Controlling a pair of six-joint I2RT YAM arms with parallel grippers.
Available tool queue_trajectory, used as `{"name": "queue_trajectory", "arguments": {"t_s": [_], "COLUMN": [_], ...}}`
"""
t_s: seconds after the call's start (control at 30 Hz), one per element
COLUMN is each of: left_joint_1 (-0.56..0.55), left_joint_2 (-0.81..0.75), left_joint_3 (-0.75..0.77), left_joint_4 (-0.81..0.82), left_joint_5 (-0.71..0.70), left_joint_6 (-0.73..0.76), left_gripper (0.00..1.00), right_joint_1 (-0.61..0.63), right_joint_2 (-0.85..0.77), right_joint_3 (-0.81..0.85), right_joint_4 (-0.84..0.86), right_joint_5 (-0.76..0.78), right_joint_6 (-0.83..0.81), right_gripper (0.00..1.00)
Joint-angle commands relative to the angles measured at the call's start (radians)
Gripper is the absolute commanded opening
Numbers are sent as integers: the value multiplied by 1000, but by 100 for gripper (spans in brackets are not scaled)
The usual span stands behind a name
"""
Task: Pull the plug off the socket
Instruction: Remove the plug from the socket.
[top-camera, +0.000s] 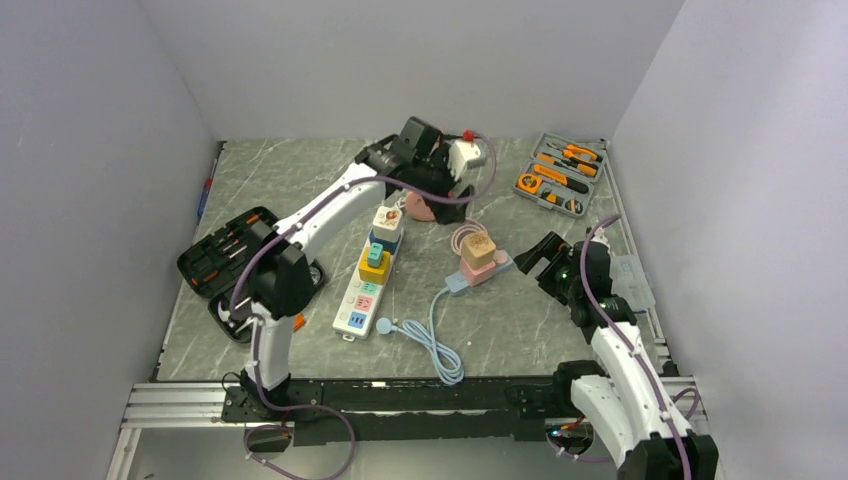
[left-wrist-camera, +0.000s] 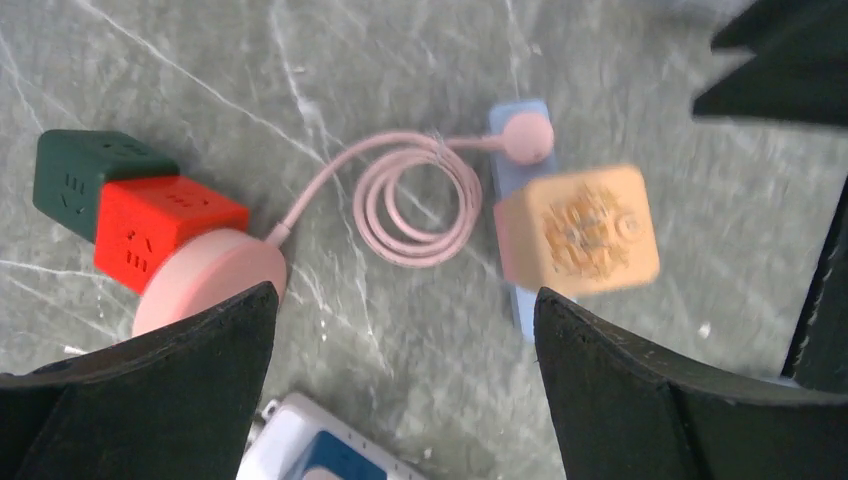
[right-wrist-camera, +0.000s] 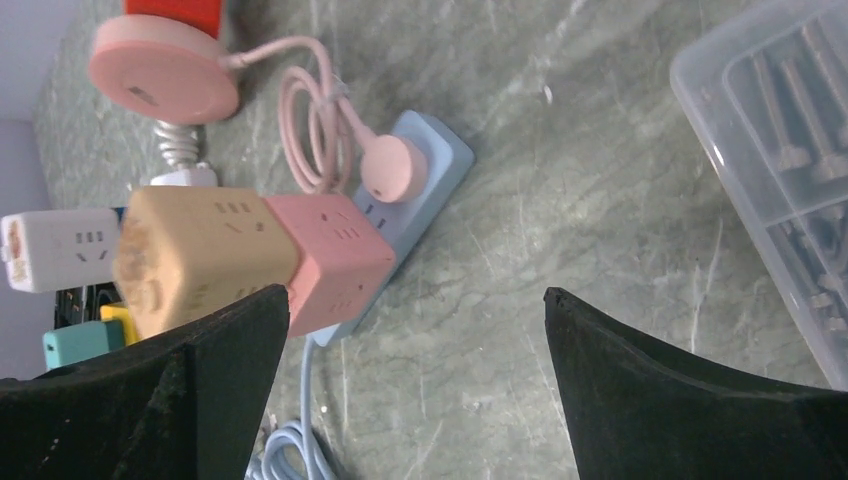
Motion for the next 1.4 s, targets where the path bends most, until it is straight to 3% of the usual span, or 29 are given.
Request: {"name": "queue_trajectory", "arguments": {"t_s": [0.0,0.1,0.2,0.3,0.43,0.8,1.37], "left_joint_1": [-119,-120,-121,-120,-120,-149,-235], "left_joint_2": [-296,-383,-302,-191,-228,-234,-79], "left_joint_3": [-275,-464,-363,-231,-373,-586,-562], "left_joint_4": [140,245,46,-97,90,347,507], "left_joint_5": [-56,-133,50,37,-89,-90,-202], "left_joint_6": [244,78,214,209,116,-157,-251], "left_gripper": [99,99,96,94,99,99,99], "right_joint_1": [-38,-41,-42,-41,-41,-41,-42], "right_joint_2": [69,81,21,-32,-34,-72,-85], "right_joint_3": [-32,-34,-27,-13,-13,-4,-9], "right_joint_4": [92,104,72,36,40,34,29], "right_joint_5": [-148,-189,-124,-73,-79,-51,-33], "right_joint_6": [48,36,10,-11,1,-14,-25], "right_gripper": [100,100,100,100,100,100,100]}}
